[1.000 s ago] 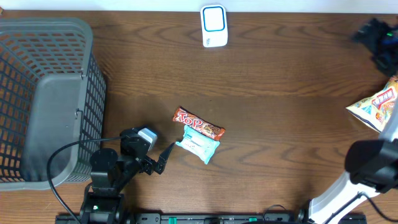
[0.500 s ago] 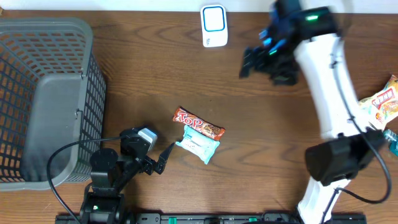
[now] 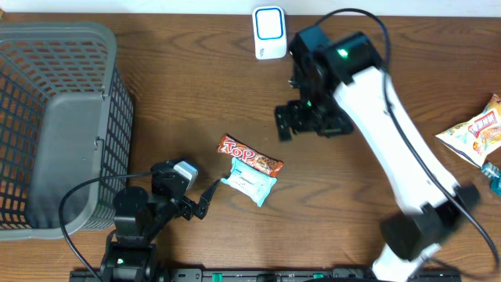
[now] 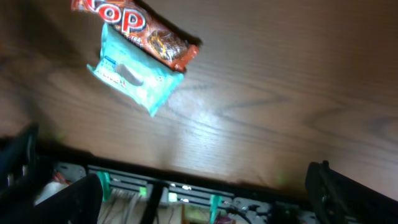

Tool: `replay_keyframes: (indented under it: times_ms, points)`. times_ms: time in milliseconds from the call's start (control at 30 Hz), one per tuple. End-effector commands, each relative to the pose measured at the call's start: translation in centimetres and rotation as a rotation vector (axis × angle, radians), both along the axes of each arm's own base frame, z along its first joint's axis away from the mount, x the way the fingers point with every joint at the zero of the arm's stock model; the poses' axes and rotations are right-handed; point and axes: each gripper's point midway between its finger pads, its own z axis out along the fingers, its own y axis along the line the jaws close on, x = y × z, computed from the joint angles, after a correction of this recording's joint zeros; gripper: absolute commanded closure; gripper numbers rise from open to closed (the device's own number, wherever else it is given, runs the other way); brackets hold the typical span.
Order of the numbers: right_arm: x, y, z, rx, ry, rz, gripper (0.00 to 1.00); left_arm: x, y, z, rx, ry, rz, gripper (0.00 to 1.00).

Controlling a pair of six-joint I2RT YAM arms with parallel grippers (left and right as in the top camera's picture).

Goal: Scan the item barcode
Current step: 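Reach the right gripper back to the teal wipes pack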

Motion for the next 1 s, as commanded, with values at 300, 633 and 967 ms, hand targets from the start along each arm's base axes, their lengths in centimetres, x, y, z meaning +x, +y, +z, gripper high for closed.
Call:
replay_keyframes:
  times_ms: [300, 633, 967]
  points:
    - [-4.6, -1.2, 0.6, 0.024, -0.651, 0.104, 0.01, 0.0, 0.2, -0.2, -0.004, 0.006, 0.011, 0.02]
    - [-3.3, 3.3, -12.0, 0.177, -0.741, 0.277, 0.01, 0.0, 0.2, -0.2, -0.004, 0.006, 0.011, 0.02]
    - [-4.8, 6.8, -14.9, 0.207, -0.709, 0.491, 0.08, 0.0, 0.2, -0.2, -0.004, 0.006, 0.011, 0.02]
